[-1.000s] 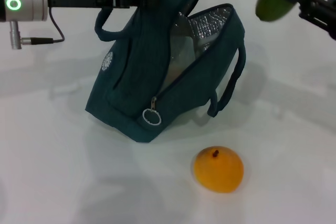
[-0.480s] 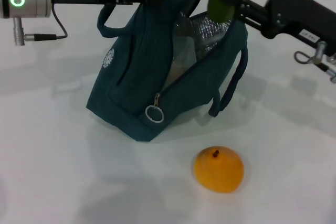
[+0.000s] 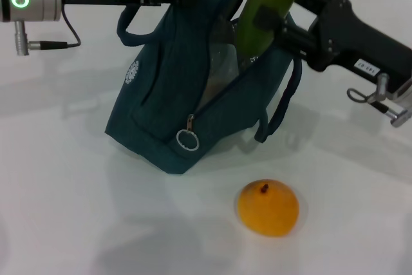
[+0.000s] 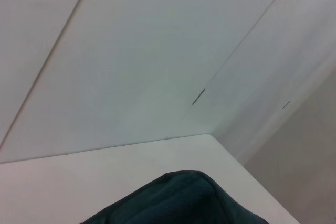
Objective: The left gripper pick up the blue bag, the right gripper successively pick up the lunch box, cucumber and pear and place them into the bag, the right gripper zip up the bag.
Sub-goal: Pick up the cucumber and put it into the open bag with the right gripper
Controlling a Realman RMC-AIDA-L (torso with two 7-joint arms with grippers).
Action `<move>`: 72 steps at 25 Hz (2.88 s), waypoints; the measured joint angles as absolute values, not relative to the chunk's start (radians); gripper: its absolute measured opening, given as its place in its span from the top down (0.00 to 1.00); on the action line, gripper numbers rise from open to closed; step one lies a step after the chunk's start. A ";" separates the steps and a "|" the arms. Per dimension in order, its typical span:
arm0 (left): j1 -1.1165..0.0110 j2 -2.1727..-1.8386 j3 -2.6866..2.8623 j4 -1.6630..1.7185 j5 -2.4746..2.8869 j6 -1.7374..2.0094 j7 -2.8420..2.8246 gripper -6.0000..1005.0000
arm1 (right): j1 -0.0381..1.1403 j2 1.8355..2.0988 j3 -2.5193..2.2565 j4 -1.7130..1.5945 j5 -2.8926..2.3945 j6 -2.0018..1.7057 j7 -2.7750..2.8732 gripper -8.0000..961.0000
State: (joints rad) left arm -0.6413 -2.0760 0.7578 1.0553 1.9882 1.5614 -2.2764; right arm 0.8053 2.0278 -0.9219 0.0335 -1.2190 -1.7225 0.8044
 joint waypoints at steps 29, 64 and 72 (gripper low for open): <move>-0.634 -2.069 0.753 1.040 1.991 1.548 -2.275 0.94 | 0.871 2.028 -0.635 0.162 -1.690 -1.532 0.771 0.33; -0.634 -2.057 0.752 1.029 1.991 1.534 -2.275 0.94 | 0.904 2.028 -0.655 0.067 -1.836 -1.466 0.993 0.31; -0.633 -2.056 0.752 1.029 1.991 1.534 -2.275 0.94 | 0.892 2.028 -0.646 0.015 -1.831 -1.500 1.007 0.26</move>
